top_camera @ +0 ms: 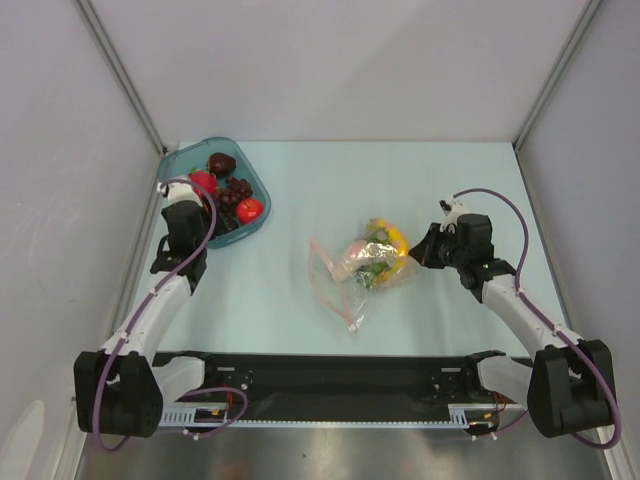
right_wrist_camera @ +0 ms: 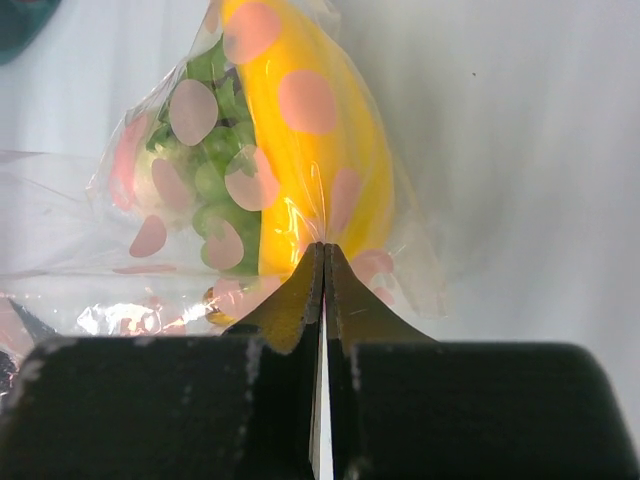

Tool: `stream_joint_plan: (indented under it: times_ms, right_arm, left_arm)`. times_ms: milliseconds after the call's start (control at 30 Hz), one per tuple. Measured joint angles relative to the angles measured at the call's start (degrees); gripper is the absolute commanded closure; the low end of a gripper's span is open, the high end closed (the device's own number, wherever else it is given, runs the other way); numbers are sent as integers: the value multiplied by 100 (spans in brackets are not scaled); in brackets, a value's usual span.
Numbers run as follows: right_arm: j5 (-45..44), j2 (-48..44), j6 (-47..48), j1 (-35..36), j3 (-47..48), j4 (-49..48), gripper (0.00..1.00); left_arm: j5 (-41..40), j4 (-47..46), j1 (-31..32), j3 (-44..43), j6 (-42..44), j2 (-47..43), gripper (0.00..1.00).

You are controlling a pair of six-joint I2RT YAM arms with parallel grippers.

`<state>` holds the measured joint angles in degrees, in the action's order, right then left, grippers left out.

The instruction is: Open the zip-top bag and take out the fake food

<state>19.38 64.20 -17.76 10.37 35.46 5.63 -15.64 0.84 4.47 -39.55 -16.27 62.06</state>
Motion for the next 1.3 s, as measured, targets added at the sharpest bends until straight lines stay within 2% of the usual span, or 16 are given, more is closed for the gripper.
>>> stream_joint_plan:
  times_ms: [167, 267, 300, 367, 433, 467, 567, 767, 1000, 1100, 1233, 1267, 1300]
  right_arm:
    - [61, -46, 0, 0, 0, 9, 100]
    - [85, -68, 0, 0, 0, 11, 100]
    - [90, -70, 0, 0, 0, 11, 100]
    - [103, -81, 0, 0, 0, 15, 100]
    - [105, -101, 2, 0, 0, 33, 100]
    - [105, -114, 2, 0, 0, 50, 100]
    - [105, -170, 4, 0, 0, 76, 100]
    - [105, -208, 17, 0, 0, 105, 100]
    - [105, -208, 48, 0, 0, 129, 100]
    - [105, -208, 52, 0, 0, 142, 100]
    - [105, -208, 68, 0, 0, 146, 100]
    - [107, -208, 70, 0, 0, 149, 100]
    - [105, -208, 72, 0, 0, 151, 100]
  left_arm:
    - [-376, -101, -63, -278, 31, 378, 98]
    - [-516, -90, -70, -446, 24, 710, 66]
    - [-540, -92, -72, -485, 22, 809, 61]
    - [-588, -103, -76, -505, 20, 942, 43]
    - [-632, -111, -81, -505, 17, 1005, 32]
    - [-654, -133, -87, -505, 17, 1032, 16]
    - [-688, -186, -111, -538, 9, 1117, 4]
    - [-713, -229, -125, -612, 42, 1263, 0]
    - [-673, -243, 55, -610, 210, 1045, 6]
    - [-645, -245, 592, -610, 334, 647, 10]
    - [-400, -385, 1733, -490, 483, 83, 19]
    - [-304, -444, 1954, -422, 498, -9, 29]
    - [-142, -490, 2208, -323, 498, -120, 32]
